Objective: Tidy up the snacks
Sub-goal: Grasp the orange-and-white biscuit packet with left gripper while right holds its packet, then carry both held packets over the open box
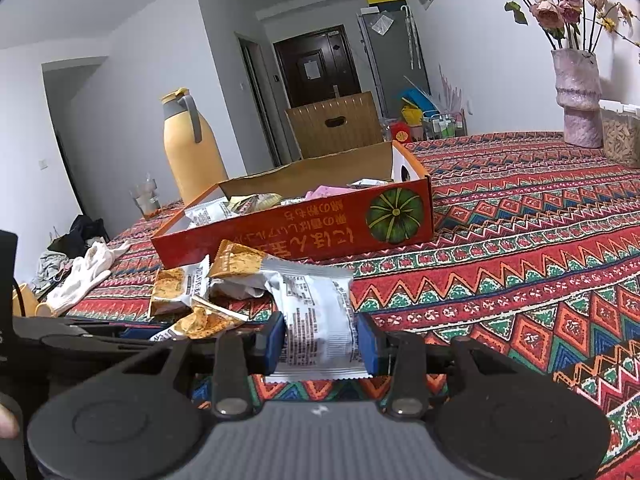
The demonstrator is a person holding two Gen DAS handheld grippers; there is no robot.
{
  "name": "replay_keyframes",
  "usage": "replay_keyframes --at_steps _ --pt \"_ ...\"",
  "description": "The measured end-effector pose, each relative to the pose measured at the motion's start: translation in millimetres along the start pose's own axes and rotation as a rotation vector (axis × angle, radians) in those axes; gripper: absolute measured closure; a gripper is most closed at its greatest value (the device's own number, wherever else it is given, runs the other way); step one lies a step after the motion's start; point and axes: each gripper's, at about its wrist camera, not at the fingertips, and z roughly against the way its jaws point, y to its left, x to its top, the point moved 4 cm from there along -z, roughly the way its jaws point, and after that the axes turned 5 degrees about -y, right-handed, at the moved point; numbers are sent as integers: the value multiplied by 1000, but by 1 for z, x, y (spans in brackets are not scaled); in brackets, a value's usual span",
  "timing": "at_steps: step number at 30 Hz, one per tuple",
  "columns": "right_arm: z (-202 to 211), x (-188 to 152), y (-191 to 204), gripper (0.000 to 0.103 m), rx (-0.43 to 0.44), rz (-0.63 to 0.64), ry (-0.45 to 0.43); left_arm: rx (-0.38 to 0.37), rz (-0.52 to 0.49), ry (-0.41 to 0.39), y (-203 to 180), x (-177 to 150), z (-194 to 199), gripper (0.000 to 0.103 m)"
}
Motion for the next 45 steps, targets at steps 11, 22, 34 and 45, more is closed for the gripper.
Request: replay_keyframes --at_steps 11,22,34,45 --pt "3 10 4 65 -8 23 -30 -18 6 -101 -2 18 32 47" --pt "-10 43 16 65 -14 81 -101 -8 37 -193 1 56 39 47" --pt "-44 89 21 65 -25 126 -163 17 81 -264 10 103 28 47" --pt "-87 130 19 65 -38 151 -193 50 109 -308 22 144 7 46"
